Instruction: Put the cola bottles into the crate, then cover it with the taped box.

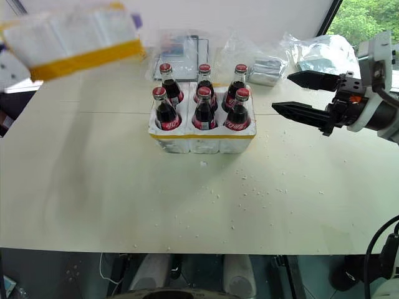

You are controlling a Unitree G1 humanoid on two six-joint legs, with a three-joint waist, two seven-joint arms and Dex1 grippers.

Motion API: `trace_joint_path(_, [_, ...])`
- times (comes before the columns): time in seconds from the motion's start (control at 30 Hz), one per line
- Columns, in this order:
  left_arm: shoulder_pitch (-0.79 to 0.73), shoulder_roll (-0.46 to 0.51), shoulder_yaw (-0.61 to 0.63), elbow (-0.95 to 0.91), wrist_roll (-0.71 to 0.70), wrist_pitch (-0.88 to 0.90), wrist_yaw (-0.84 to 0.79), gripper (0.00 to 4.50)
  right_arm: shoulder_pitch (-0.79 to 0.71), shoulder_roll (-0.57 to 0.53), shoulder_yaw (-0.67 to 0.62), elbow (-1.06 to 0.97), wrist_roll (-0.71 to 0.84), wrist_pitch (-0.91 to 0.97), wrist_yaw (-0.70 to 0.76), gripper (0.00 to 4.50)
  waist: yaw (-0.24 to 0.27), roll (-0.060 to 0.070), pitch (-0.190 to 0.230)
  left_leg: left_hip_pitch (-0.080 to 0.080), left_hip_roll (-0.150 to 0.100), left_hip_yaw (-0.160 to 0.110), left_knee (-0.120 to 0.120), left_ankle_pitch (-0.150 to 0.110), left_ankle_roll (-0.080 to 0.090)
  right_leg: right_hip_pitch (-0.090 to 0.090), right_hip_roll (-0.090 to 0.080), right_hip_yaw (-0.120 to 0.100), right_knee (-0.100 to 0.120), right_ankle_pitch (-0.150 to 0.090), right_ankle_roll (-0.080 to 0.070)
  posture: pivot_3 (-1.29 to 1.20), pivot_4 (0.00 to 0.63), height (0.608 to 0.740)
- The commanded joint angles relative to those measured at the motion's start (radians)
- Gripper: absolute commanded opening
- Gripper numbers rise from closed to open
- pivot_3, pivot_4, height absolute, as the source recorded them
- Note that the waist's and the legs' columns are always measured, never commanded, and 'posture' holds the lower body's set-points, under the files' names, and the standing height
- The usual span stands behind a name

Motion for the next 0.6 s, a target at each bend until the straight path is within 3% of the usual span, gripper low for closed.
trace_joint_path(0.03, [-0.081, -0.035, -0.001, -0.095, -0.027, -0.008, -0.045, 1.62, 0.002, -0.010, -0.050, -0.009, 0.002, -0.023, -0.008, 4.50, -0.002, 0.000, 0.000, 0.000, 0.000, 0.000, 0.000, 0.000, 0.000, 0.000, 0.000, 0.000, 0.000, 0.000, 0.000, 0.00, 0.150, 0.737])
trace_joint_path(0.23, [-0.070, -0.163, -0.009, -0.339, -0.086, 0.033, -0.168, 1.62, 0.035, -0.005, -0.080, -0.021, 0.004, -0.023, -0.028, 4.50, -0.010, 0.000, 0.000, 0.000, 0.000, 0.000, 0.000, 0.000, 0.000, 0.000, 0.000, 0.000, 0.001, 0.000, 0.000, 0.00, 0.150, 0.737])
trace_joint_path(0.37, [0.012, -0.242, 0.006, -0.585, -0.135, 0.199, -0.239, 1.62, 0.040, 0.003, -0.092, -0.051, 0.024, 0.000, -0.075, 4.50, -0.009, 0.000, 0.000, 0.000, 0.000, 0.000, 0.000, 0.000, 0.000, 0.000, 0.001, 0.001, 0.001, 0.000, 0.000, 0.00, 0.150, 0.737])
trace_joint_path(0.6, [0.196, -0.235, -0.050, -0.881, 0.056, 0.305, -0.265, 1.62, 0.015, 0.011, -0.084, -0.101, 0.060, 0.042, -0.160, 4.50, -0.008, 0.000, 0.000, 0.001, 0.000, 0.000, 0.000, 0.000, 0.000, 0.000, 0.001, 0.001, 0.001, 0.000, 0.000, 0.00, 0.150, 0.737])
